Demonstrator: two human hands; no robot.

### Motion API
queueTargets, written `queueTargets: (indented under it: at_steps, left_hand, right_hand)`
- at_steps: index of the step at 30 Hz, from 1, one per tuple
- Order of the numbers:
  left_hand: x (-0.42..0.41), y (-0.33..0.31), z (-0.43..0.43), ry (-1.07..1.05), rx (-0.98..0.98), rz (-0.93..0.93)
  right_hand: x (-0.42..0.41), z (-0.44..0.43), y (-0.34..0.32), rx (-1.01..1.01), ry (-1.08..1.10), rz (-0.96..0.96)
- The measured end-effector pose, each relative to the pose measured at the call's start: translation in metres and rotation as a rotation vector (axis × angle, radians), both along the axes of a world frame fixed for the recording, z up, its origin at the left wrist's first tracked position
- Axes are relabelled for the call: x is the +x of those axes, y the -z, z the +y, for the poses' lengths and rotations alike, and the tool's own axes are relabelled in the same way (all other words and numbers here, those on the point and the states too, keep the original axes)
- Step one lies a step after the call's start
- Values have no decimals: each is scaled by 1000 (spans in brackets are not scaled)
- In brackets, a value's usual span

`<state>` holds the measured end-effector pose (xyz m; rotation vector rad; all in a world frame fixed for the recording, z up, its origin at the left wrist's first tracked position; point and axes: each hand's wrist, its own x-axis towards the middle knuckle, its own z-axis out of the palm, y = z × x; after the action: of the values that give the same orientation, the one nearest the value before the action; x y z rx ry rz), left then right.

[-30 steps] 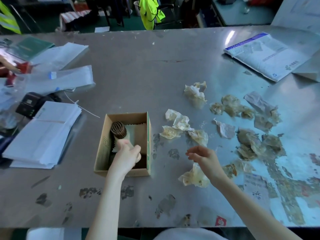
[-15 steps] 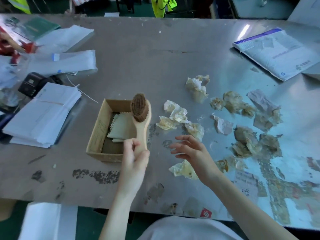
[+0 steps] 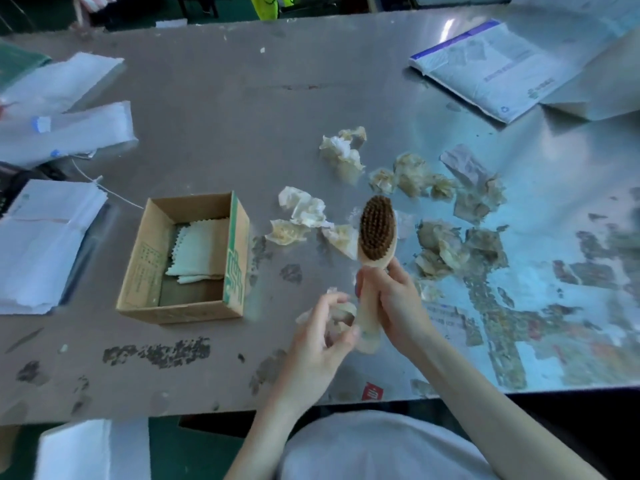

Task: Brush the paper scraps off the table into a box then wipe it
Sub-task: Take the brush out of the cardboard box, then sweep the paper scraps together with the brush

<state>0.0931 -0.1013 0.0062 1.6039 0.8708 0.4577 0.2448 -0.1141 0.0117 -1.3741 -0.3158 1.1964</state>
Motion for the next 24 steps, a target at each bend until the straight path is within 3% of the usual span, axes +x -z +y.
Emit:
queueTargets:
  at_steps: [3, 6, 11, 19, 24]
  left_hand:
    - [6, 12, -1, 3, 168, 167]
    - [7, 42, 4, 0, 495, 404]
    - [15, 79, -1, -50, 435, 716]
    - [29, 91, -18, -114, 441, 708]
    - [29, 89, -19, -120, 436, 668]
  right_hand:
    - [22, -14, -1, -23, 84, -33]
    - [50, -31, 2, -54, 98, -170]
    - [104, -68, 11, -180, 169, -386]
    - [162, -111, 23, -421, 359, -671]
    - [167, -110, 36, -500, 266, -723]
